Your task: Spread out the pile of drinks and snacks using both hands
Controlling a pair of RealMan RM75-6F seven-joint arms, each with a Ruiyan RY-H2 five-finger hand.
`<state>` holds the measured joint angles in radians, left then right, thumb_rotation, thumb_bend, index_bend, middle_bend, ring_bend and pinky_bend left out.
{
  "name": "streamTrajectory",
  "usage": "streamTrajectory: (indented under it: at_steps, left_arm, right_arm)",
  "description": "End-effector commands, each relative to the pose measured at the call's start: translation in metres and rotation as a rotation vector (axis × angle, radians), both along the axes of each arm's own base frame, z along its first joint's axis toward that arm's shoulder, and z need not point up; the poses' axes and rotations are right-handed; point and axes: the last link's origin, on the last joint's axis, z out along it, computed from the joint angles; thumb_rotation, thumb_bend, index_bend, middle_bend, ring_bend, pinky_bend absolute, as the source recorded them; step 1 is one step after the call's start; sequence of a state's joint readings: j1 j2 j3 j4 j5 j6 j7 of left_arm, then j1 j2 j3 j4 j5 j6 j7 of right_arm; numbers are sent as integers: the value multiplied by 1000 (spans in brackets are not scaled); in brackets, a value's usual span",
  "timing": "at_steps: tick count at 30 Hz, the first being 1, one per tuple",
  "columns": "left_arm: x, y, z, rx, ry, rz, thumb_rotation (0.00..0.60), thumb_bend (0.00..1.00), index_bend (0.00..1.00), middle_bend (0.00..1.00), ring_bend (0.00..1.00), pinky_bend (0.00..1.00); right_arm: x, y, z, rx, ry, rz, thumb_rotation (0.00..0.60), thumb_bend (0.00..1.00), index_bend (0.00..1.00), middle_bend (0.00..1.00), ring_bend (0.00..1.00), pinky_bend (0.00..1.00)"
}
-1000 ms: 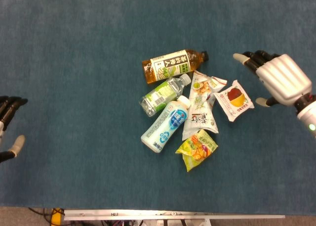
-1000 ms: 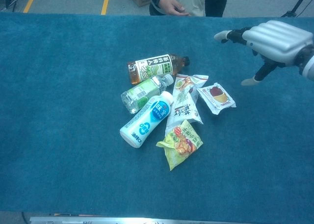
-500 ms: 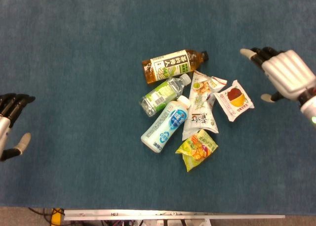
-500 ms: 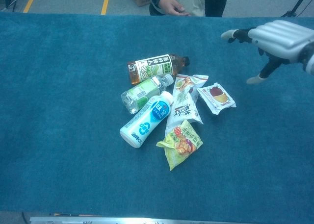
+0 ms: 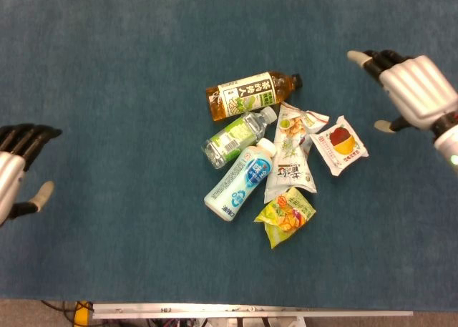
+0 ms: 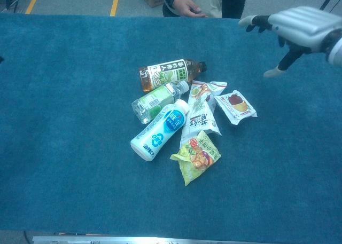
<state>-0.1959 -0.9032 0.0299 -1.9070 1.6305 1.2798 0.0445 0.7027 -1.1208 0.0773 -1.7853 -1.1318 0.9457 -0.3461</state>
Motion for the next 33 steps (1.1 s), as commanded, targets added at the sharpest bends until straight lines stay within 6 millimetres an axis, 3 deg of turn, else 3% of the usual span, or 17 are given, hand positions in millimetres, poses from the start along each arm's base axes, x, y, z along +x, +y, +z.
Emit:
streamTrajectory:
  at_steps: [1, 14, 19, 33]
  left_arm:
    - [8, 10, -5, -13, -12, -24, 600, 351, 146, 177, 135, 150]
    - [55, 45, -35, -116, -63, -139, 600, 350, 146, 177, 135, 150]
    - [69, 39, -51, -192, -83, -143, 600, 351, 146, 177, 135, 150]
    - [106, 20, -96, -398, -152, -206, 600, 350, 143, 177, 135, 150]
  right_arm:
    - [-3, 8, 11, -15, -13, 1, 600, 0, 38, 196, 209, 471]
    - [-19, 51, 44, -47, -65, 30, 600, 0, 47, 213, 209, 471]
    - [-28, 60, 50, -55, -71, 33, 600, 0, 47, 213, 209, 471]
    - [-51, 60, 51, -54, -70, 2, 600, 0, 47, 213, 209, 471]
